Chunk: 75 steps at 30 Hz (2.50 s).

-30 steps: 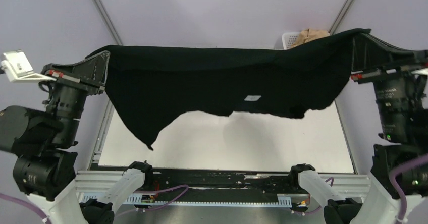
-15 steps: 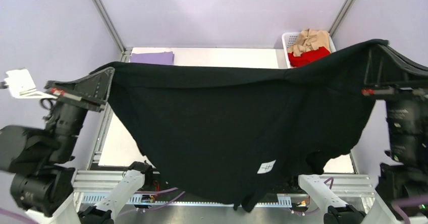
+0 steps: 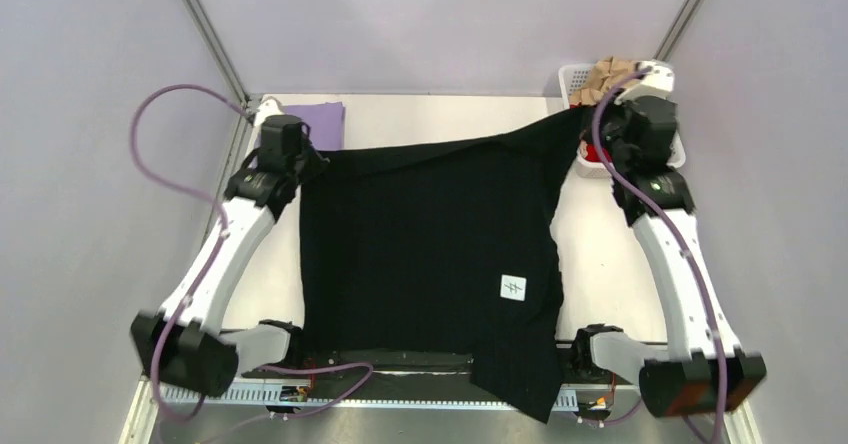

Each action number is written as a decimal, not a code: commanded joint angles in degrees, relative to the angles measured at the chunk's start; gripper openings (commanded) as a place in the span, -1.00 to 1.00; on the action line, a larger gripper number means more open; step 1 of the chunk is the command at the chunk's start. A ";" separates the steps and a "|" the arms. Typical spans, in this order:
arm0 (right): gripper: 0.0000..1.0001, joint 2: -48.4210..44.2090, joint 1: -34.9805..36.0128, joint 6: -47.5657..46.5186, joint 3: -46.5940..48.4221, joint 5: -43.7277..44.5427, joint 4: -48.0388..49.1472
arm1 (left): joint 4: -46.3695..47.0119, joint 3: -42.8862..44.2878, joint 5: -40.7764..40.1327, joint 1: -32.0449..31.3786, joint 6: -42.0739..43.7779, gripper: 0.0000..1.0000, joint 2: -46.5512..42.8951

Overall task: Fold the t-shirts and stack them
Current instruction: Flatten out the tshirt

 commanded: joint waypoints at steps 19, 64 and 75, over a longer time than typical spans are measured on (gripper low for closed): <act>-1.00 40.24 -0.26 8.98 6.82 5.96 11.13 | 15.20 16.54 -2.70 4.16 0.67 -1.00 47.15; 0.49 -0.22 1.08 30.65 -37.67 3.51 -18.54 | 21.64 -26.02 16.55 -1.49 -3.07 1.00 20.60; -0.45 9.04 1.15 30.25 -37.50 3.89 -19.68 | 22.65 -26.92 9.61 1.39 -5.39 1.00 23.98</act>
